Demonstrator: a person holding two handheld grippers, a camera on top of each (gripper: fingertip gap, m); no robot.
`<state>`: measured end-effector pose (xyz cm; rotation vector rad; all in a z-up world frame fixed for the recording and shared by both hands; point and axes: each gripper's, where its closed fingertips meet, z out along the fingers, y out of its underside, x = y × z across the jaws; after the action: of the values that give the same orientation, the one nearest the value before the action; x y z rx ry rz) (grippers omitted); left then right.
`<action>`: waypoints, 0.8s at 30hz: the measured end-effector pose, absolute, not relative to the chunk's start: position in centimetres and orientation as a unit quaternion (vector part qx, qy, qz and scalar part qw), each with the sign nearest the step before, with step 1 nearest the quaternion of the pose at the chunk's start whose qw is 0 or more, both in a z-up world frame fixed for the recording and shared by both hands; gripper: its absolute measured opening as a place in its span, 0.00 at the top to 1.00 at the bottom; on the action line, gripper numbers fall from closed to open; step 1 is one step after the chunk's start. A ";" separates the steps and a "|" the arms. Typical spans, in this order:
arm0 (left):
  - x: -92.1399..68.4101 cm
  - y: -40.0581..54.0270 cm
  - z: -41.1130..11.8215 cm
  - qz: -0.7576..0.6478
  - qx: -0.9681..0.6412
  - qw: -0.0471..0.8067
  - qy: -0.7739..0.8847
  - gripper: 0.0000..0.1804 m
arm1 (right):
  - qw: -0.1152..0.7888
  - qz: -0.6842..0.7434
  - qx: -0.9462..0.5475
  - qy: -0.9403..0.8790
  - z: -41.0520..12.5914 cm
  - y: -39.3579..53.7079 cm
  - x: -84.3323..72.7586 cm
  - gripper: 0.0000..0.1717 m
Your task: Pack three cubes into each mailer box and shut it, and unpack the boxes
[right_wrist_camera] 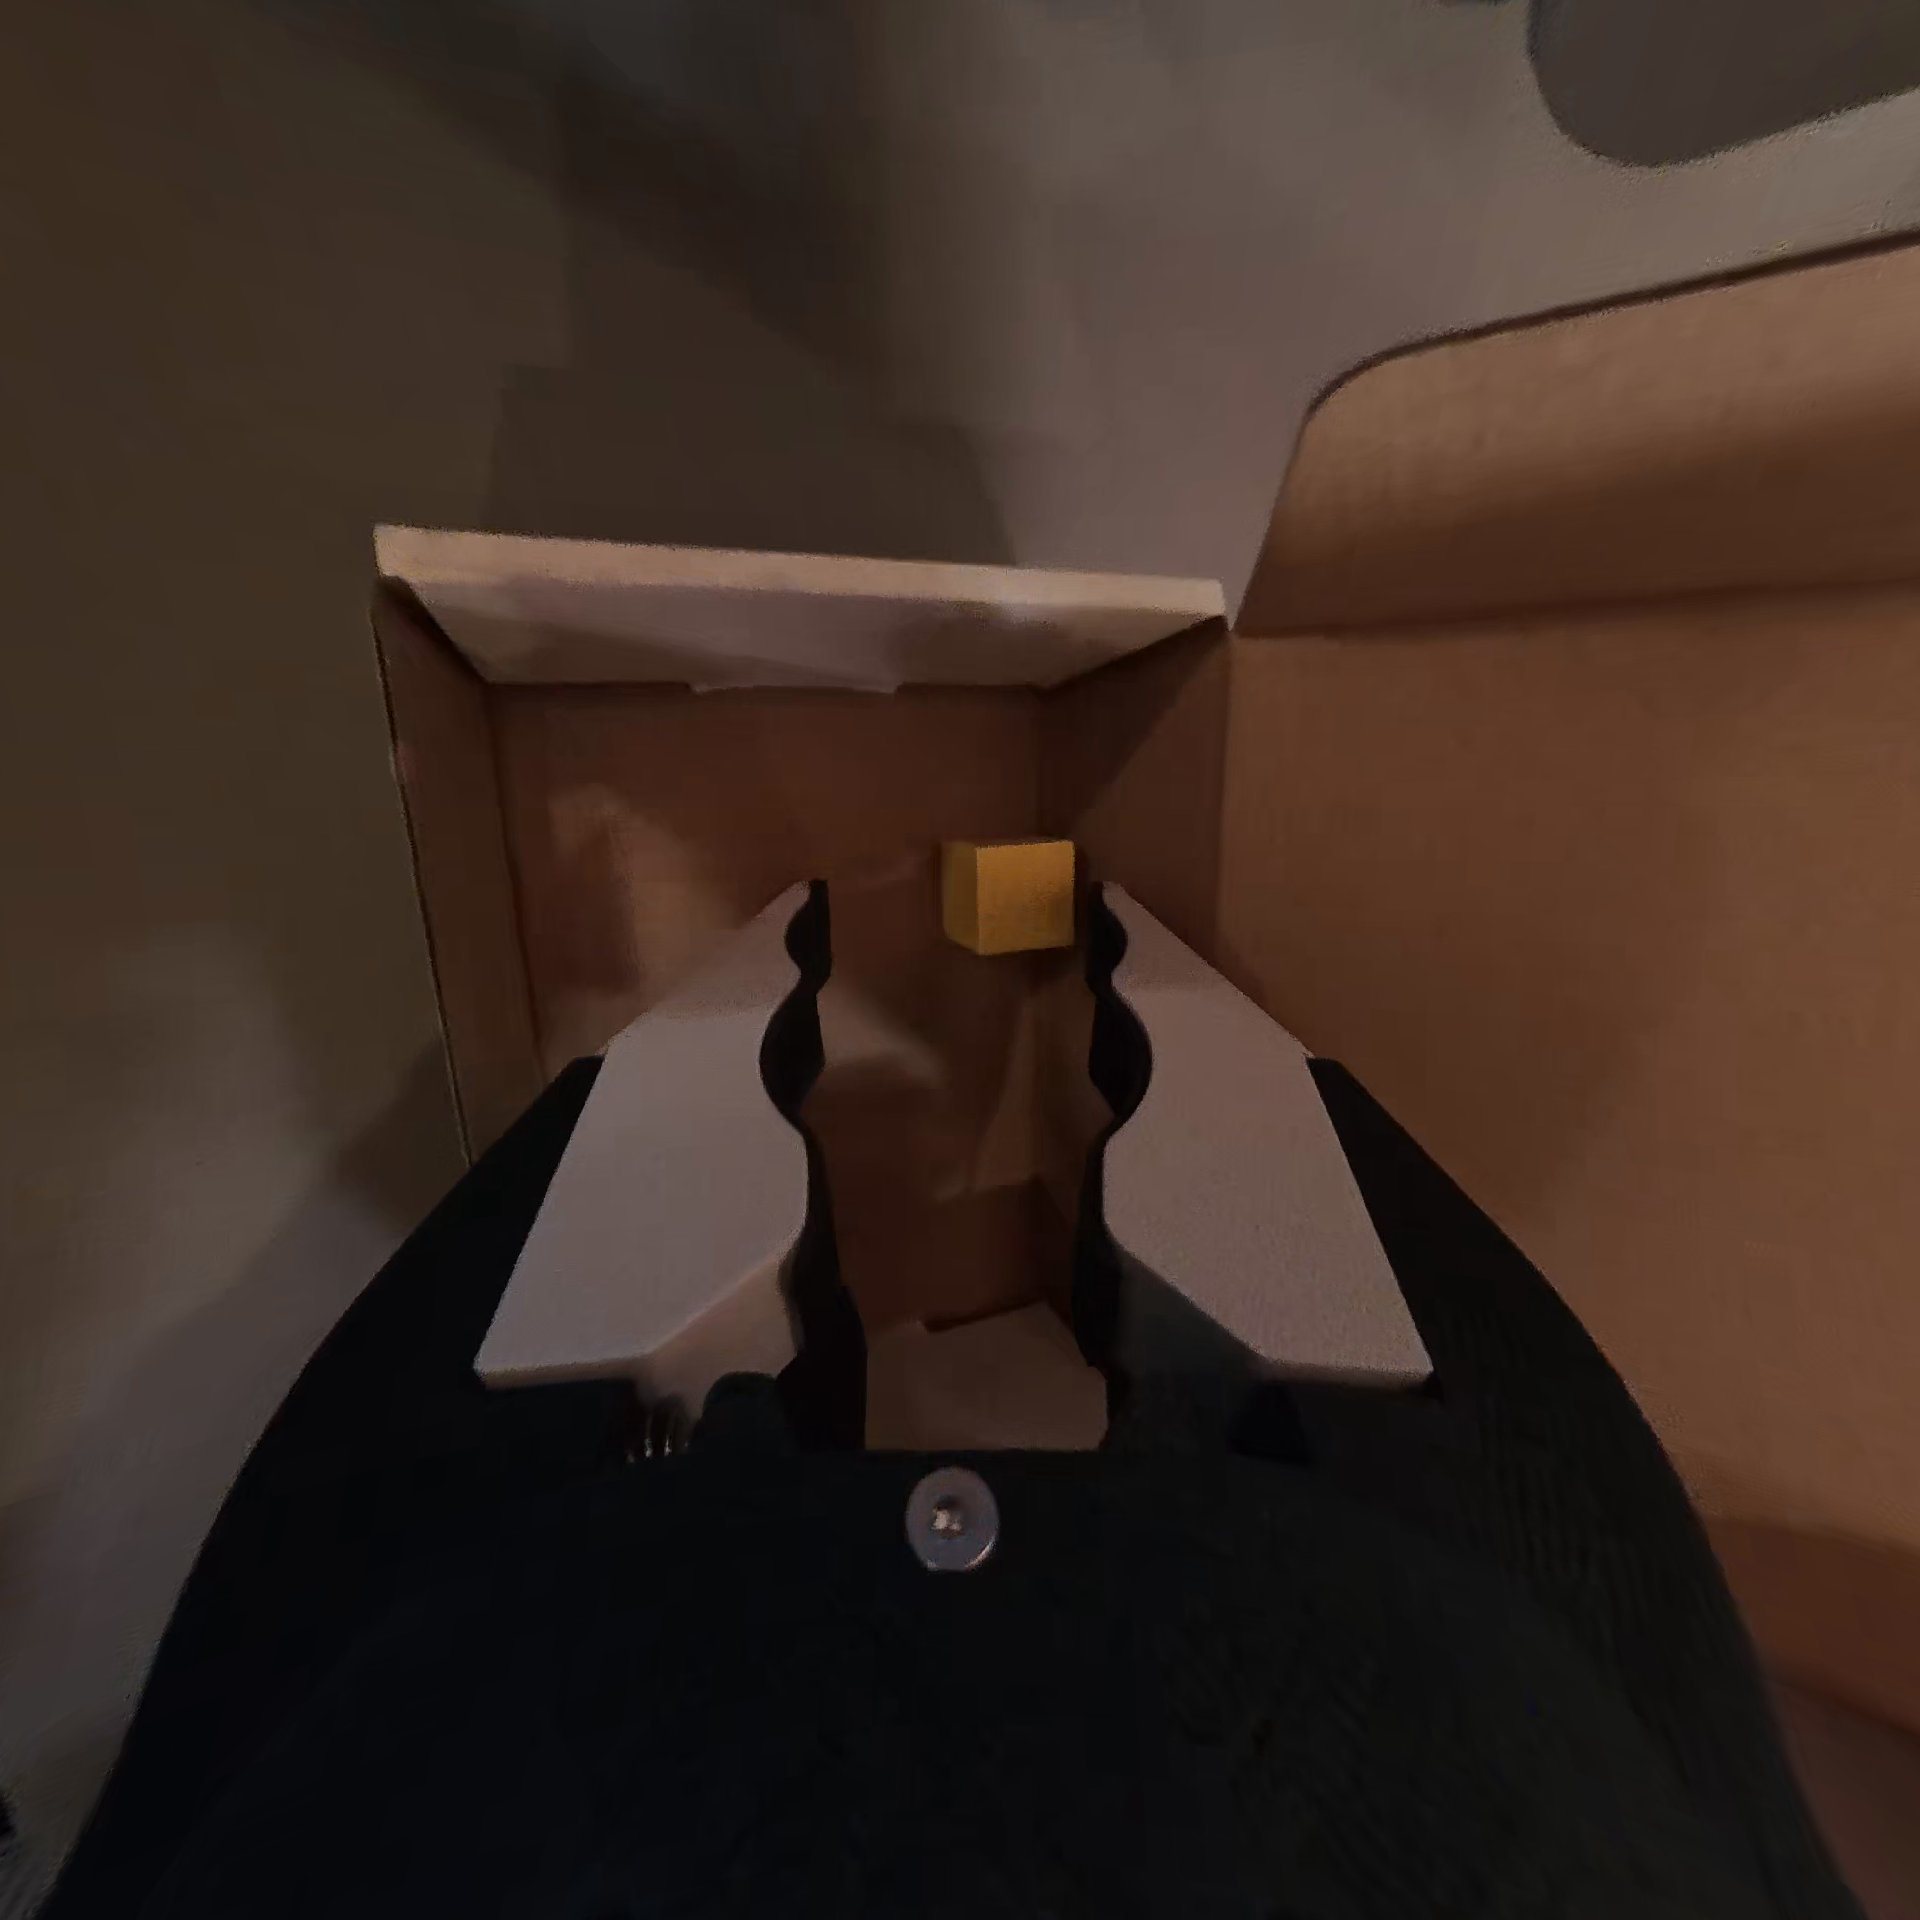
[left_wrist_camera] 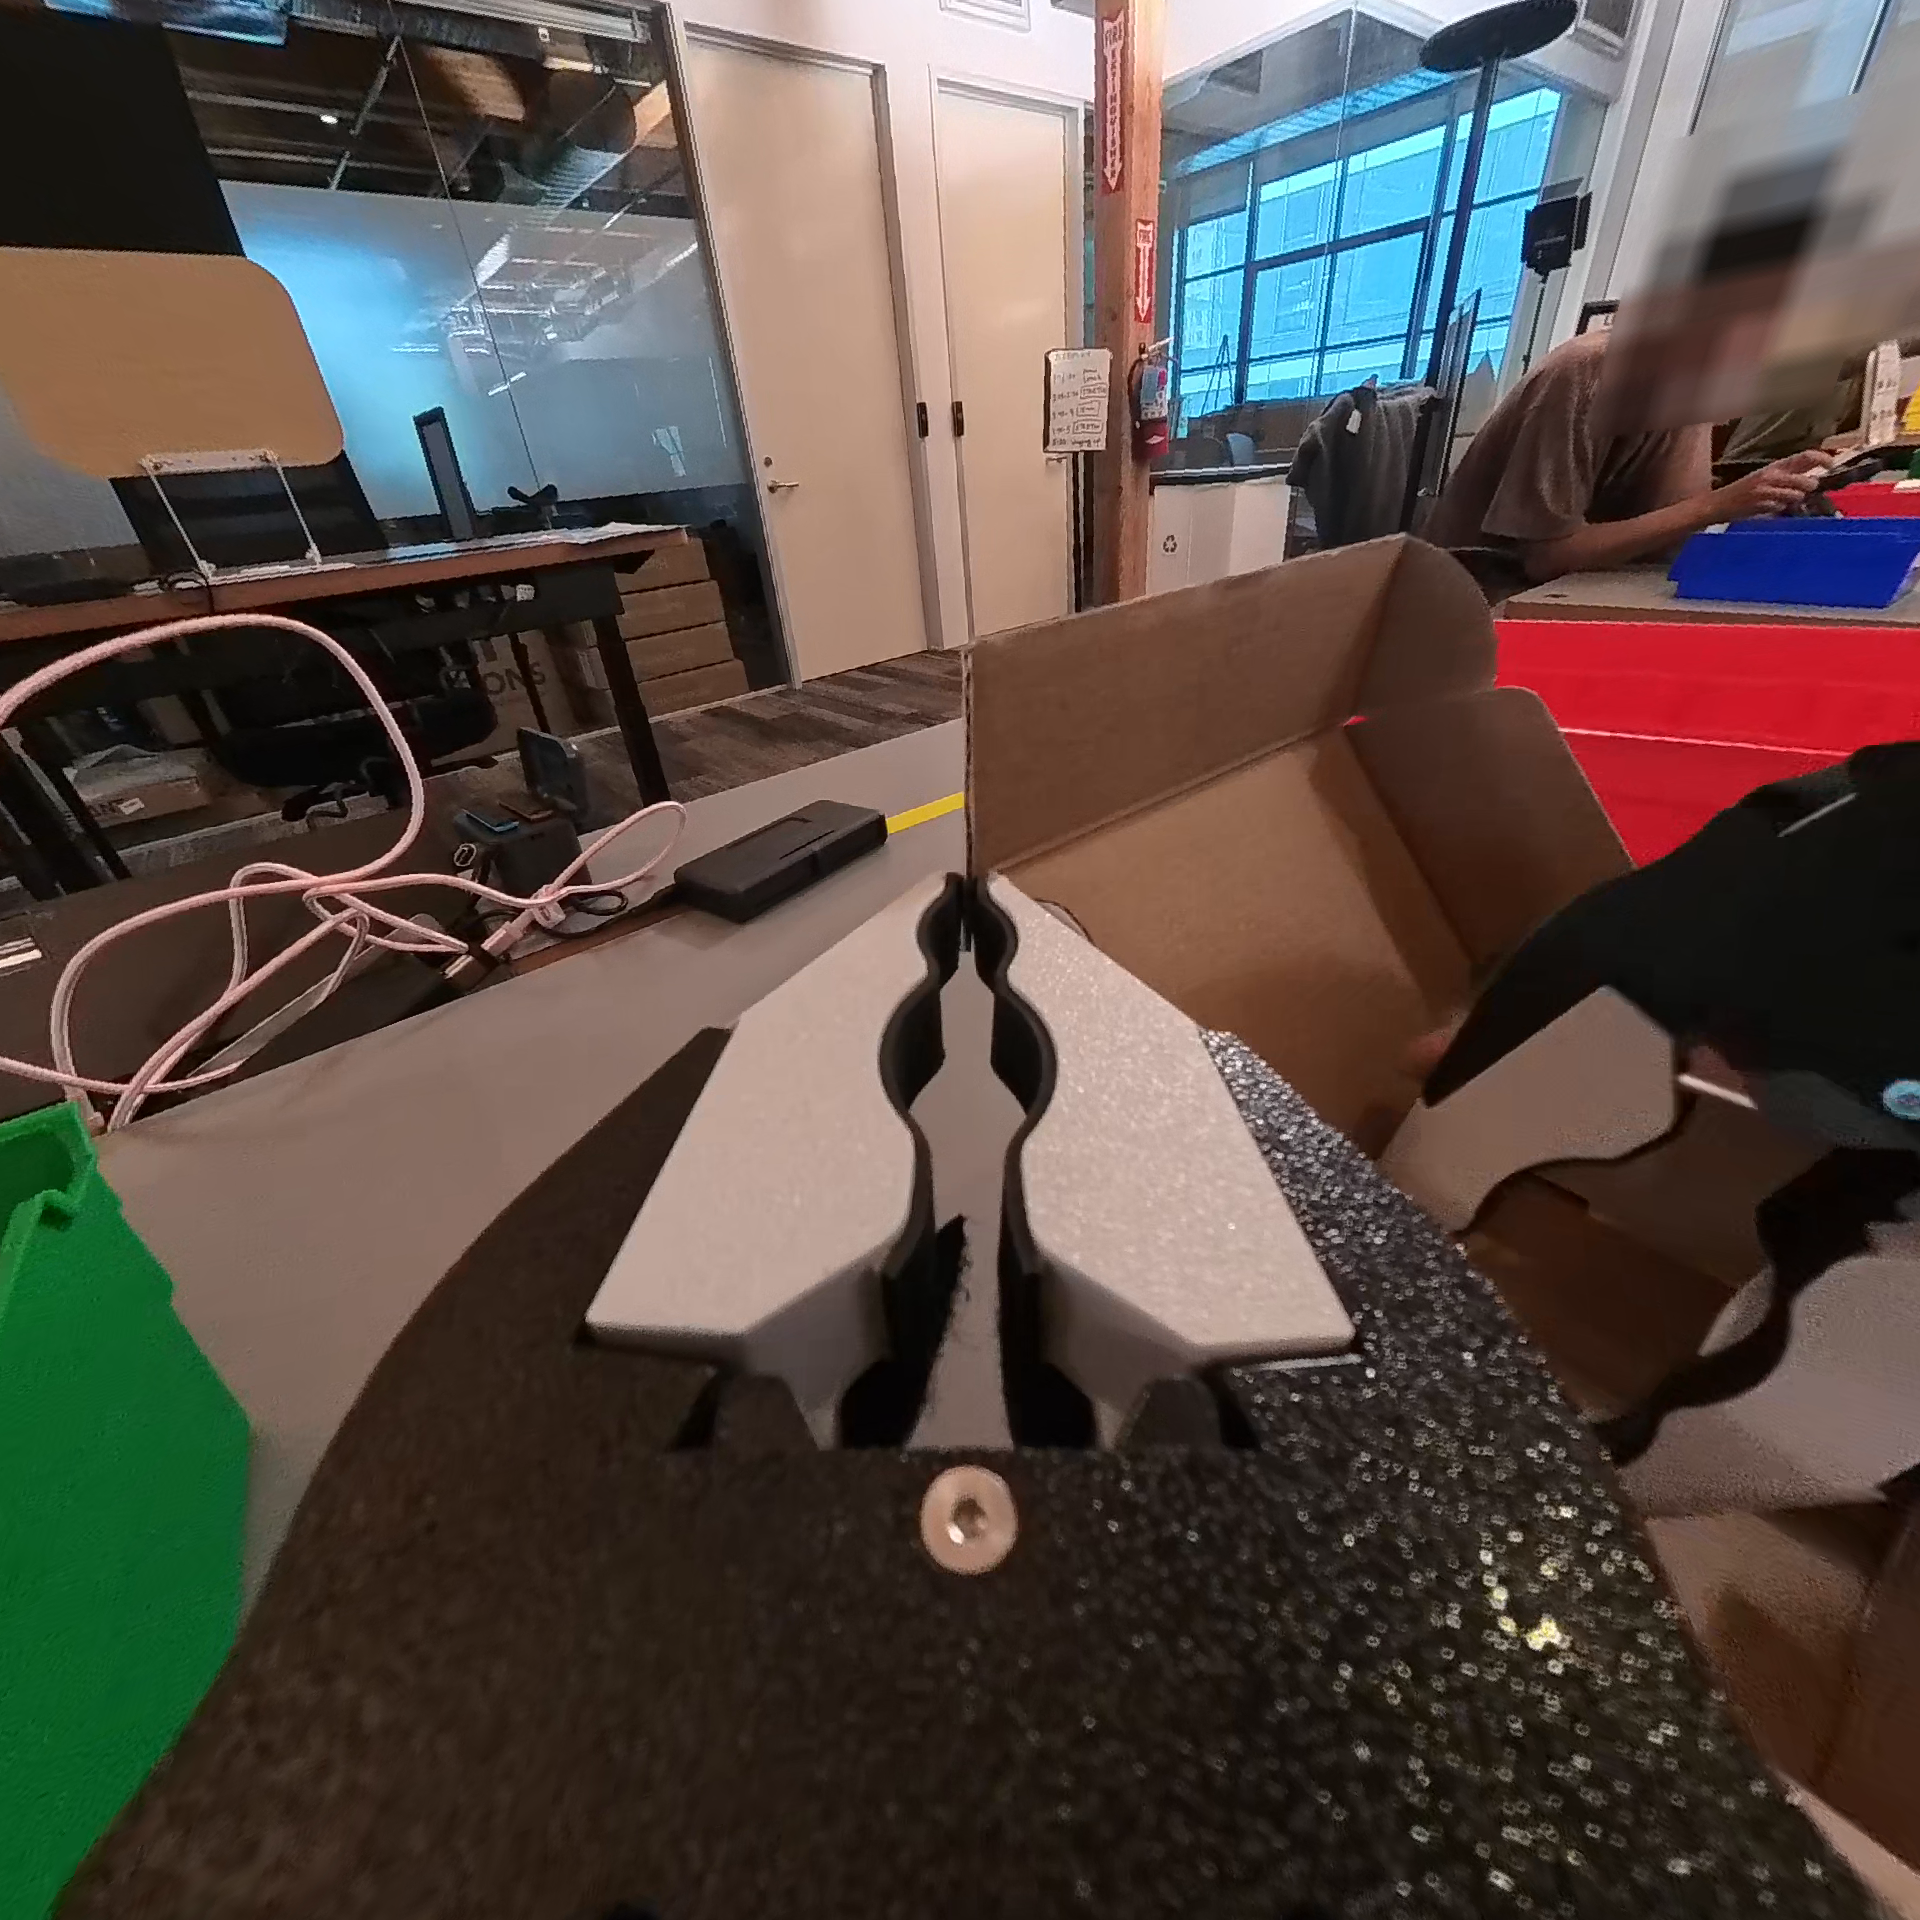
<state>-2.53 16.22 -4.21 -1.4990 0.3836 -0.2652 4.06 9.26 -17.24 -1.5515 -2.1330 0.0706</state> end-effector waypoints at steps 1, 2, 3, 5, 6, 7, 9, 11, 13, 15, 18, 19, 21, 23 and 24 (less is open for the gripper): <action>-2.6 16.2 -4.1 -0.118 -0.673 0.709 0.172 1.00 | 0.247 0.022 -0.568 -0.785 -17.3 9.3 3.9 0.72; -2.6 16.2 -4.1 -0.116 -0.673 0.710 0.172 1.00 | 0.247 0.018 -0.567 -0.785 -17.3 9.4 3.8 0.72; -2.7 16.2 -4.1 -0.115 -0.674 0.710 0.171 1.00 | 0.244 0.016 -0.569 -0.785 -17.3 9.4 3.8 0.72; -2.7 16.3 -4.2 -0.117 -0.675 0.709 0.169 1.00 | 0.230 0.019 -0.575 -0.785 -17.4 9.2 3.9 0.73; -2.8 16.3 -4.2 -0.117 -0.675 0.709 0.169 1.00 | 0.212 0.032 -0.576 -0.789 -17.6 8.6 4.0 0.74; -2.8 16.3 -4.2 -0.116 -0.675 0.708 0.169 1.00 | 0.189 0.051 -0.577 -0.793 -17.7 7.8 4.2 0.77; -2.8 16.3 -4.2 -0.115 -0.676 0.708 0.169 1.00 | 0.187 0.070 -0.581 -0.789 -17.3 7.5 4.0 0.77; -2.7 16.3 -4.2 -0.116 -0.675 0.709 0.170 1.00 | 0.202 0.063 -0.580 -0.787 -17.1 8.3 4.0 0.76; -2.7 16.3 -4.2 -0.116 -0.675 0.709 0.170 1.00 | 0.191 0.071 -0.576 -0.791 -17.4 8.0 4.2 0.75; -2.7 16.2 -4.2 -0.116 -0.675 0.709 0.171 1.00 | 0.179 0.079 -0.566 -0.801 -17.8 7.6 4.3 0.74; -2.7 16.2 -4.2 -0.116 -0.674 0.709 0.172 1.00 | 0.175 0.090 -0.558 -0.806 -17.8 7.2 4.2 0.81; -2.7 16.2 -4.2 -0.116 -0.674 0.709 0.172 1.00 | 0.174 0.090 -0.555 -0.809 -17.8 7.2 4.2 0.87; -2.7 16.2 -4.2 -0.116 -0.674 0.709 0.172 1.00 | 0.178 0.080 -0.550 -0.812 -17.5 7.1 4.4 0.88; -2.7 16.3 -4.2 -0.116 -0.675 0.709 0.171 1.00 | 0.196 0.069 -0.551 -0.808 -16.3 7.2 4.8 0.88; -2.7 16.3 -4.2 -0.116 -0.675 0.709 0.171 1.00 | 0.209 0.065 -0.554 -0.803 -15.4 7.2 5.2 0.88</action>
<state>-2.73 16.26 -4.23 -1.4980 0.3788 -0.2572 5.25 7.19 -15.38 -1.5405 -2.2348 0.1812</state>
